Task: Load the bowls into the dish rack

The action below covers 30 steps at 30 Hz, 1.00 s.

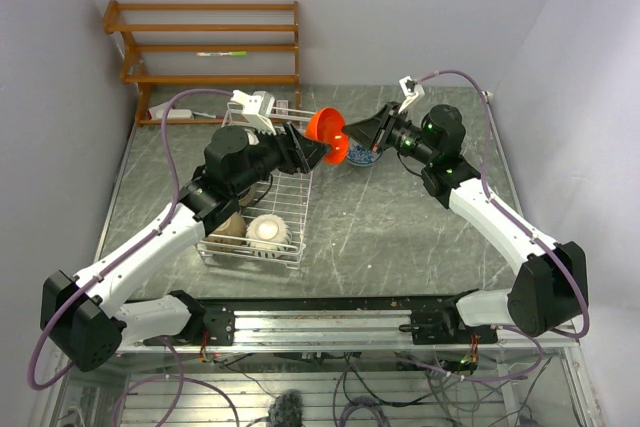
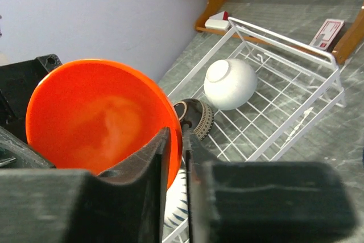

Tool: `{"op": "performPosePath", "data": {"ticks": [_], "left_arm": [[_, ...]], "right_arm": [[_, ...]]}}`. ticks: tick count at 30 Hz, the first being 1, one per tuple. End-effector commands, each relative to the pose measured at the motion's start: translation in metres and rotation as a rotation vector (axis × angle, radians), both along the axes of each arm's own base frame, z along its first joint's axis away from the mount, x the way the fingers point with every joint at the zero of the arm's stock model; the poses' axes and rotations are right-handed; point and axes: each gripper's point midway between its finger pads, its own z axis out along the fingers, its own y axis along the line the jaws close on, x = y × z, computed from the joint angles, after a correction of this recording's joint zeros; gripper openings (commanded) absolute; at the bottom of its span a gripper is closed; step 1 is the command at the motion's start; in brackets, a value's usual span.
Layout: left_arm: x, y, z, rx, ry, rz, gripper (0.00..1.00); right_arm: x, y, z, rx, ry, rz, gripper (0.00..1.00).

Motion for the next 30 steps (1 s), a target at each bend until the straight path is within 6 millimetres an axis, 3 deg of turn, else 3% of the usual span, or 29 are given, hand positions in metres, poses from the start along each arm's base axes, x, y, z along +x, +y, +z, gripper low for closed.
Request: {"op": "performPosePath", "data": {"ticks": [1,7,11,16,19,23,30], "left_arm": [[0.003,0.005,0.031,0.012,-0.107,0.032,0.38],[0.011,0.025,0.029,0.145,-0.131,0.114,0.33],[0.018,0.050,0.022,0.264,-0.126,0.216,0.32],[0.033,0.089,-0.001,0.481,-0.073,0.391,0.32],[0.041,0.102,-0.021,0.603,-0.020,0.443,0.32],[0.054,0.103,-0.054,0.748,0.050,0.451,0.31],[0.085,0.091,-0.092,0.903,0.059,0.435,0.30]], "right_arm": [[-0.004,-0.001,0.027,0.015,-0.061,0.002,0.29],[-0.002,-0.011,0.034,-0.016,-0.081,-0.060,0.57],[-0.002,-0.024,0.039,-0.031,-0.095,-0.110,0.65],[-0.002,-0.036,0.033,-0.081,-0.079,-0.155,0.66],[-0.004,-0.043,0.024,-0.111,-0.063,-0.174,0.66],[-0.008,-0.054,0.014,-0.166,-0.056,-0.201,0.67],[-0.013,-0.067,0.003,-0.217,-0.030,-0.218,0.67]]}}
